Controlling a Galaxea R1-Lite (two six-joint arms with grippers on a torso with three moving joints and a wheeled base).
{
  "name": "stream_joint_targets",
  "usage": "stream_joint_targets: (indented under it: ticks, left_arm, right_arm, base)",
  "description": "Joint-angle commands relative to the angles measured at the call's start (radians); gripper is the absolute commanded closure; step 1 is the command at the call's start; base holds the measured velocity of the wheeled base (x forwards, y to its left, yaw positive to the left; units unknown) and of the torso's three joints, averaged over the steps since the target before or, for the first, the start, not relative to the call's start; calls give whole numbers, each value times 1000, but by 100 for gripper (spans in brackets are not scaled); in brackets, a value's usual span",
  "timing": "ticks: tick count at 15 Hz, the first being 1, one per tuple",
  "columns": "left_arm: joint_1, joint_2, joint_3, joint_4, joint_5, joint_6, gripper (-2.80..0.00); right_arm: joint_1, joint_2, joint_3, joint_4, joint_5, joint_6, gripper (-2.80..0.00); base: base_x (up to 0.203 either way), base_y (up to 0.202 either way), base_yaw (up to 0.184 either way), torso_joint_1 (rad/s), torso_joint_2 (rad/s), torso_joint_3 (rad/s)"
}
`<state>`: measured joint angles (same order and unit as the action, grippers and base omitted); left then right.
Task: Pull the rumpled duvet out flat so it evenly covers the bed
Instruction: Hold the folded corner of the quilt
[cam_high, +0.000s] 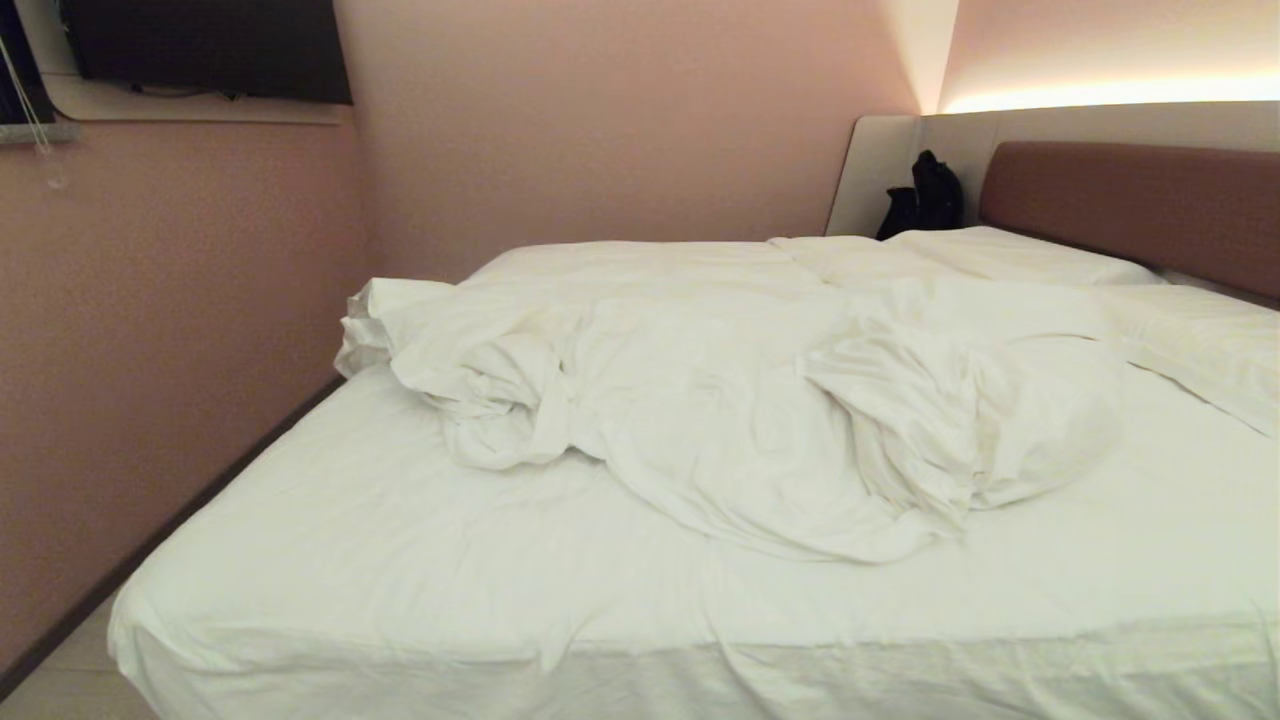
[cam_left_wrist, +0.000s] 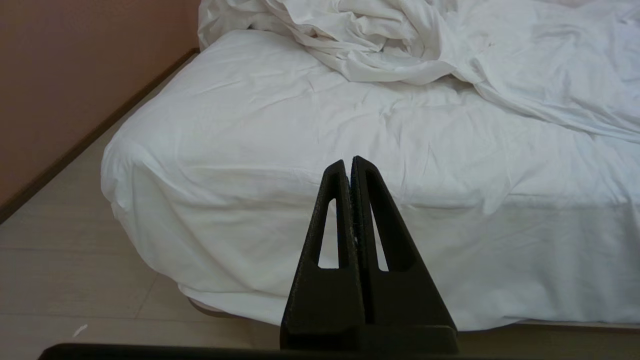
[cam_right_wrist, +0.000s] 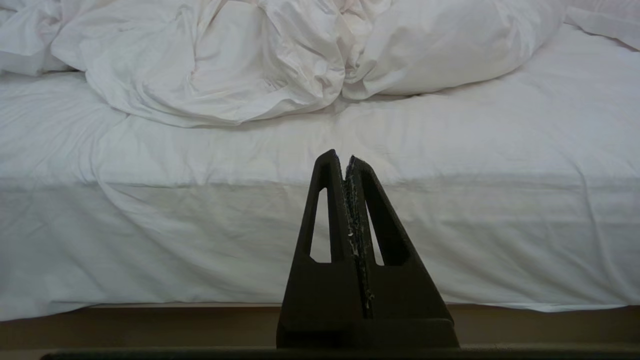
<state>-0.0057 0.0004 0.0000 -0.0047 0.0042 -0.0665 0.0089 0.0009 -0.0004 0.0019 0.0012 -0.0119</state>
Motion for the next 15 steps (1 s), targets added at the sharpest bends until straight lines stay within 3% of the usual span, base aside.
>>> stream_joint_targets:
  ticks: [1, 15]
  left_arm:
    - [0, 0, 0, 0, 2, 2, 0]
    - [0, 0, -2, -1, 2, 4, 0]
  right_arm:
    - [0, 1, 0, -1, -1, 0, 0]
    - [0, 1, 0, 0, -1, 0, 0]
  base:
    - [0, 0, 0, 0, 0, 0]
    - [0, 0, 0, 0, 0, 0]
